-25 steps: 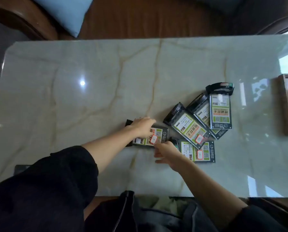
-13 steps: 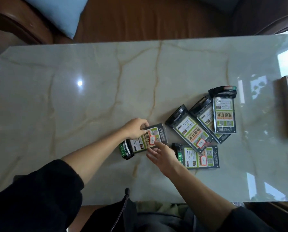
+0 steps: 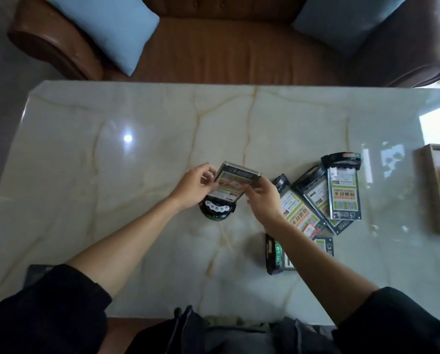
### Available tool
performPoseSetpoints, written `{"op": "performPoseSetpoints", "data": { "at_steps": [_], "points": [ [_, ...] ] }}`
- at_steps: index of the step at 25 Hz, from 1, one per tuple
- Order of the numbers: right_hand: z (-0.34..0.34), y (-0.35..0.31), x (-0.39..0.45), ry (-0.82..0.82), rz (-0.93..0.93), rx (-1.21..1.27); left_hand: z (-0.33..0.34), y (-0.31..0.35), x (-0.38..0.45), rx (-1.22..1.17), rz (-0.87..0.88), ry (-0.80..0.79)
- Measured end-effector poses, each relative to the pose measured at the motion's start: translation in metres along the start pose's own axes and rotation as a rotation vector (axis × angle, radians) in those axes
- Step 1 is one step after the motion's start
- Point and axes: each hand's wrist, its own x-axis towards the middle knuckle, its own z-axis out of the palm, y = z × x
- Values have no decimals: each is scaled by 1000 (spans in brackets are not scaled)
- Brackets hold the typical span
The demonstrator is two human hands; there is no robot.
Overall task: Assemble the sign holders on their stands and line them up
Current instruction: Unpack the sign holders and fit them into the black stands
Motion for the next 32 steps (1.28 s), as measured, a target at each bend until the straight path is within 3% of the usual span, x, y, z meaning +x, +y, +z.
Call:
{"op": "performPoseSetpoints", "data": {
  "at_steps": [5,8,12,16,22,26,32],
  "points": [
    [-9,1,-10,-25,-189,-295,12,-10,-24,-27,-5,39],
    [-8,4,-22,-68,-230,-314,15,-13,-38,-60,-61,87],
    [-13,4,-28,-121,-212,-306,12,-3,-47,-2,-124,40],
    [-39,1,-25,-95,-163,-224,2,42,-45,12,-37,-10],
    [-115,28,-13,65,71,58,49,135,-16,58,171,-11],
    [-147,75,-15,134,266,106,130,143,-6,118,17,-150],
    [-160,138,-18,170,561,203,207,95,-9,311,-197,-262]
  ]
}}
